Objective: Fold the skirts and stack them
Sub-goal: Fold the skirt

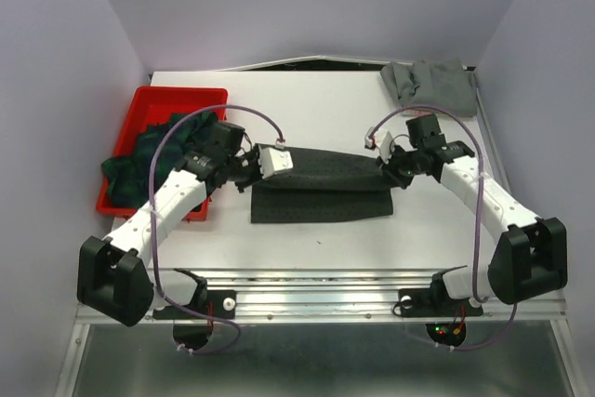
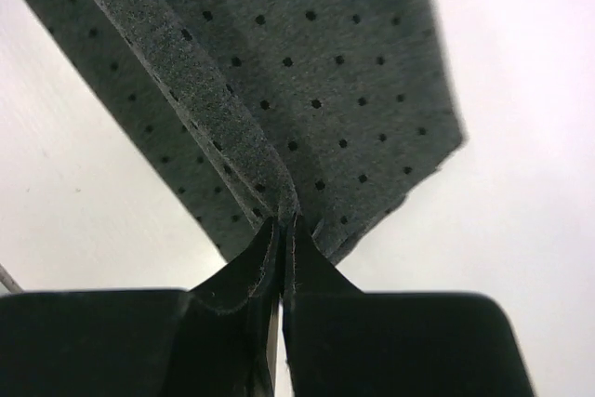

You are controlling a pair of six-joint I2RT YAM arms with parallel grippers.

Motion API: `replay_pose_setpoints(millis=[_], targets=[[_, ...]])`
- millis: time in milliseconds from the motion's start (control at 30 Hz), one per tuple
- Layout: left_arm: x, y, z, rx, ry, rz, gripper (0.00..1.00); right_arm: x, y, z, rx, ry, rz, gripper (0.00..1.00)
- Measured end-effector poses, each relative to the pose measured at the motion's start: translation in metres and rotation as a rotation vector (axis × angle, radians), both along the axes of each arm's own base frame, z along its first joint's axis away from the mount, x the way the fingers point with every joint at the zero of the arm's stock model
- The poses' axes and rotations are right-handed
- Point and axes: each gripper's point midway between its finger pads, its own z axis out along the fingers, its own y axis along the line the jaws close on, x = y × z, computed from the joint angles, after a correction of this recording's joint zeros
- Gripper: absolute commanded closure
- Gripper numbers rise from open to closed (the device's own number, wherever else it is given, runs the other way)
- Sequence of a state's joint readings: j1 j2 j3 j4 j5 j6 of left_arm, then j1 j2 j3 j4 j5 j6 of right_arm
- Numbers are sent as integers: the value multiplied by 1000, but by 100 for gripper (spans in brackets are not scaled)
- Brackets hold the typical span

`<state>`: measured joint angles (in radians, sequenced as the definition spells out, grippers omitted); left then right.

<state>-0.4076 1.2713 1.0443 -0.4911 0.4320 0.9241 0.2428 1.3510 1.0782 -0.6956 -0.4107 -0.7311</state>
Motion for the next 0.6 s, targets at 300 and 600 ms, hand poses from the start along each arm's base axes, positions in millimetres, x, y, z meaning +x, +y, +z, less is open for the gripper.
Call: replay_pose_setpoints(millis=[300,600], targets=[[-55,16,-137,191,272,-6,100,-52,4,-103,-72,222,55,99],[-41,12,-137,166,238,50,51,-47,6,-89,-54,158,55,43]])
